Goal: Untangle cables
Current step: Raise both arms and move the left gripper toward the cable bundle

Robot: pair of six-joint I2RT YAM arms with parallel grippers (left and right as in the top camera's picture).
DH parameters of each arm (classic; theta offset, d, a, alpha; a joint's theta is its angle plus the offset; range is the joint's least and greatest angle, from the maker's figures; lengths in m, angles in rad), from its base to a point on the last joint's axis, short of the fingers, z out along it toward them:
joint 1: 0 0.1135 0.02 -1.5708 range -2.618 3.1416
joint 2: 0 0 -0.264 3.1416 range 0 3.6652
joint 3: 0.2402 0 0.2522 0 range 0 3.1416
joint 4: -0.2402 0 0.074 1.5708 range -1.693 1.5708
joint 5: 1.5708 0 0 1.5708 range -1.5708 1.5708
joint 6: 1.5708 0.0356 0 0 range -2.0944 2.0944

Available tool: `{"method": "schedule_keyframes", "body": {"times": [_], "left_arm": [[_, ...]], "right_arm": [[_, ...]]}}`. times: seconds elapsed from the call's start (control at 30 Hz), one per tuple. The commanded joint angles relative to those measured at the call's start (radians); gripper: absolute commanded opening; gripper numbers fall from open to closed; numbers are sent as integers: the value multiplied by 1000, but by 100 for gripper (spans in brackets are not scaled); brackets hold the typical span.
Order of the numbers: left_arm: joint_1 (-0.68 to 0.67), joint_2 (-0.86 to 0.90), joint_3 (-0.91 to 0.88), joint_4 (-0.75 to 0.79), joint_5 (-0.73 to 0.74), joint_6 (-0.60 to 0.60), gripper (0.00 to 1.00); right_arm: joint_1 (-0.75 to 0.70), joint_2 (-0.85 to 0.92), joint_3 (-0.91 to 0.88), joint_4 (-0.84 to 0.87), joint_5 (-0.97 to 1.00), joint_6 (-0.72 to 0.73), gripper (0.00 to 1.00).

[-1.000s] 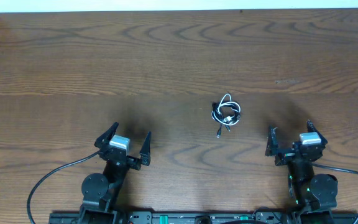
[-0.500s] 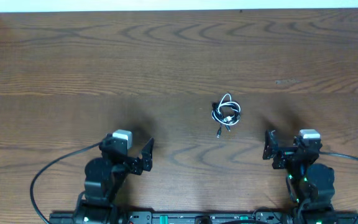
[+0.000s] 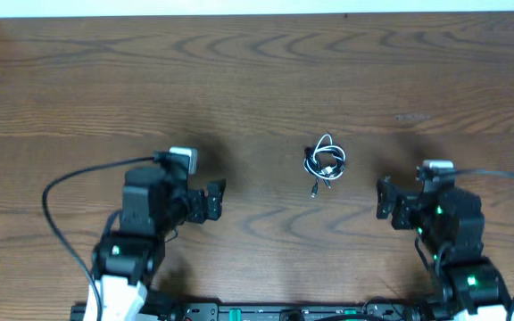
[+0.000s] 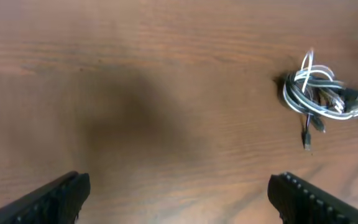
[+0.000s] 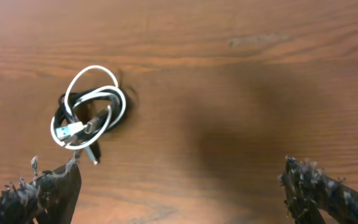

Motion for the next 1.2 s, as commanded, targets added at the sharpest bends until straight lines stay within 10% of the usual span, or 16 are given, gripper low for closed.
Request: {"method": "schedule_keyframes", "body": {"times": [0.0,0.53,1.17], "left_arm": [[-4,93,146,-92,43,-10,96],[-4,183,417,-577,117,-10,96],[-4,251,462,-151,156,-167,87]], "right_arm": [[-14,97,87,-27,-53,5,99],[-14,432,452,-384,-171,-129,99],[-14,430,452,-373,-227,-129,99]]}}
